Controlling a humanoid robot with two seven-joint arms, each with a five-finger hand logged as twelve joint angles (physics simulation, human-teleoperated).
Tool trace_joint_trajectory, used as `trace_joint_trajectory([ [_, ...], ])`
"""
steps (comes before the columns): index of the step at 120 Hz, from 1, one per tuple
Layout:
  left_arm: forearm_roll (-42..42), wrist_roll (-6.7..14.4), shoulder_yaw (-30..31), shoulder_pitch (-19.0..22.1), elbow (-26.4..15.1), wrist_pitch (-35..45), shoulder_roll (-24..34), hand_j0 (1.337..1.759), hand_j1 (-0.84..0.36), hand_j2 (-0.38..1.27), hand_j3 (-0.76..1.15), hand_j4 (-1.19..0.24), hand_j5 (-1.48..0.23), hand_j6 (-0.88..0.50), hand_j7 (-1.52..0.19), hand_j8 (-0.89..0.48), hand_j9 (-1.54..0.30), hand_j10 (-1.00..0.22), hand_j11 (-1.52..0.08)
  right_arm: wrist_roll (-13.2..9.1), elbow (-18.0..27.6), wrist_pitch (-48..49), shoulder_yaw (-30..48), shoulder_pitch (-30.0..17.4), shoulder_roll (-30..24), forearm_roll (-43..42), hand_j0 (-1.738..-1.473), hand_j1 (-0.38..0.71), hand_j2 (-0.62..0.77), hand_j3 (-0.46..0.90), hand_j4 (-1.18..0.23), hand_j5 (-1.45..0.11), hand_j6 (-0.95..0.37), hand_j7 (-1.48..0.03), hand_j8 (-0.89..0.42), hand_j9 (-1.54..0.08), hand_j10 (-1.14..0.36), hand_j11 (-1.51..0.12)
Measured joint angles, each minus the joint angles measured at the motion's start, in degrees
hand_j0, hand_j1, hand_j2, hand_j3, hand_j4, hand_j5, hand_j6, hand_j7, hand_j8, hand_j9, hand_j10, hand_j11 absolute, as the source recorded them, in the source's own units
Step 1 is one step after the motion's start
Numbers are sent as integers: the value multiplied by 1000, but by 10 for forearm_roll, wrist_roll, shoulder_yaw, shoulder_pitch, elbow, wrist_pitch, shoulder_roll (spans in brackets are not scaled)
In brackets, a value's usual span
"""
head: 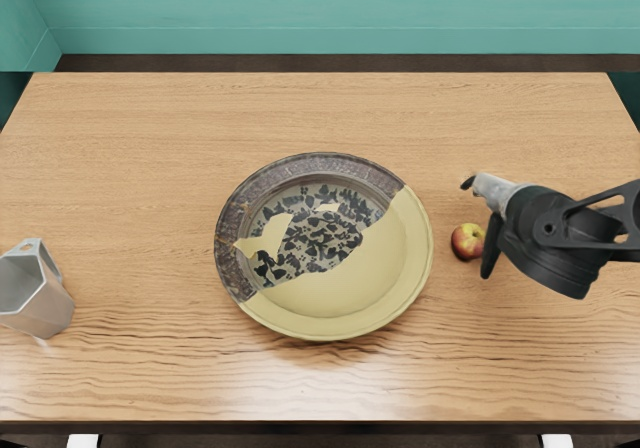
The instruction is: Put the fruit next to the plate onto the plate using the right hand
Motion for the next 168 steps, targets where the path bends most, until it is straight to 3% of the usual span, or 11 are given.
trace_joint_trajectory([
  [25, 0, 0, 0, 0, 0, 0, 0, 1658, 339, 2, 0, -8, -11, -8, -11, -8, -11, -8, -11, 1, -5, -1, 0, -45, 3, -31, -1661, -58, -44, -6, -246, -315, -241, -312, -243, -320, -245, -316],
  [35, 0, 0, 0, 0, 0, 0, 0, 1658, 339, 2, 0, -8, -11, -8, -11, -8, -11, -8, -11, 3, -11, 1, 0, -51, 2, -43, -1660, -38, -33, -4, -276, -326, -211, -453, -205, -501, -267, -336],
  [55, 0, 0, 0, 0, 0, 0, 0, 1658, 339, 2, 0, -8, -11, -8, -11, -8, -11, -8, -11, 1, -20, -1, 5, -53, -7, -40, -1655, -13, -48, 0, -290, -357, -256, -440, -268, -445, -283, -363],
  [147, 0, 0, 0, 0, 0, 0, 0, 1658, 339, 2, 0, -8, -11, -8, -11, -8, -11, -8, -11, 0, -41, -1, 31, -60, 9, -37, -1658, -2, -57, 0, -290, -376, -290, -378, -290, -378, -290, -376],
  [154, 0, 0, 0, 0, 0, 0, 0, 1658, 339, 2, 0, -8, -11, -8, -11, -8, -11, -8, -11, 0, -41, -1, 32, -61, 10, -37, -1658, 59, -67, 0, -341, -443, -341, -444, -341, -444, -341, -443],
  [162, 0, 0, 0, 0, 0, 0, 0, 1658, 339, 2, 0, -8, -11, -8, -11, -8, -11, -8, -11, 0, -41, -1, 33, -63, 11, -35, -1658, 212, -40, 0, -480, -628, -482, -627, -480, -629, -480, -628],
  [168, 0, 0, 0, 0, 0, 0, 0, 1658, 339, 2, 0, -8, -11, -8, -11, -8, -11, -8, -11, -1, -41, -3, 49, -75, 7, -34, -1653, 256, 17, -2, -578, -726, -437, -737, -442, -737, -572, -735],
])
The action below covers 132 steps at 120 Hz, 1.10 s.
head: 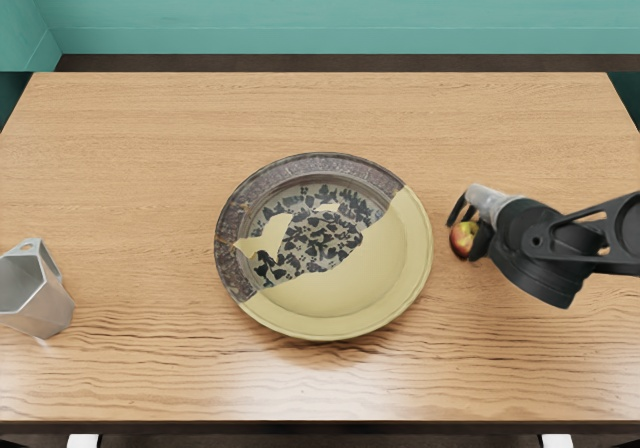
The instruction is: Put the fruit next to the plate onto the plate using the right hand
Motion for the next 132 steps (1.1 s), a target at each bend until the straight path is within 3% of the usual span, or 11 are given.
trace_joint_trajectory([
  [15, 0, 0, 0, 0, 0, 0, 0, 1658, 339, 2, 0, -8, -11, -8, -11, -8, -11, -8, -11, 1, 0, 2, 116, -71, -66, 0, -1653, 289, 349, 0, -710, -918, -482, -919, -475, -932, -703, -931],
  [26, 0, 0, 0, 0, 0, 0, 0, 1658, 339, 2, 0, -8, -11, -8, -11, -8, -11, -8, -11, 1, -7, 13, 272, -165, -161, 1, -1653, 304, 445, 0, -745, -1037, -481, -997, -445, -1019, -754, -1019],
  [34, 0, 0, 0, 0, 0, 0, 0, 1658, 339, 2, 0, -8, -11, -8, -11, -8, -11, -8, -11, 0, -22, 67, 395, -236, -207, 13, -1651, 326, 477, 0, -770, -1085, -448, -1035, -423, -1058, -780, -1056],
  [39, 0, 0, 0, 0, 0, 0, 0, 1658, 339, 2, 0, -8, -11, -8, -11, -8, -11, -8, -11, 0, -39, 131, 463, -269, -223, 53, -1651, 308, 420, 0, -782, -1107, -435, -1054, -409, -1082, -780, -1079],
  [54, 0, 0, 0, 0, 0, 0, 0, 1658, 339, 2, 0, -8, -11, -8, -11, -8, -11, -8, -11, 0, -68, 323, 591, -315, -232, 196, -1652, 297, 436, 0, -807, -1153, -439, -1091, -408, -1133, -788, -1130],
  [67, 0, 0, 0, 0, 0, 0, 0, 1658, 339, 2, 0, -8, -11, -8, -11, -8, -11, -8, -11, 1, -77, 384, 632, -327, -174, 241, -1652, 273, 415, 2, -816, -1182, -436, -1109, -414, -1165, -807, -1165],
  [86, 0, 0, 0, 0, 0, 0, 0, 1658, 339, 2, 0, -8, -11, -8, -11, -8, -11, -8, -11, 1, -102, 407, 649, -331, -79, 228, -1655, 295, 451, 2, -818, -1217, -414, -1123, -383, -1203, -815, -1208],
  [117, 0, 0, 0, 0, 0, 0, 0, 1658, 339, 2, 0, -8, -11, -8, -11, -8, -11, -8, -11, 1, -113, 413, 647, -335, -46, 211, -1654, 343, 524, 1, -810, -1244, -385, -1126, -342, -1220, -817, -1230],
  [132, 0, 0, 0, 0, 0, 0, 0, 1658, 339, 2, 0, -8, -11, -8, -11, -8, -11, -8, -11, 1, -111, 414, 643, -340, -58, 181, -1656, 64, 292, 0, -469, -714, -239, -650, -214, -701, -473, -706],
])
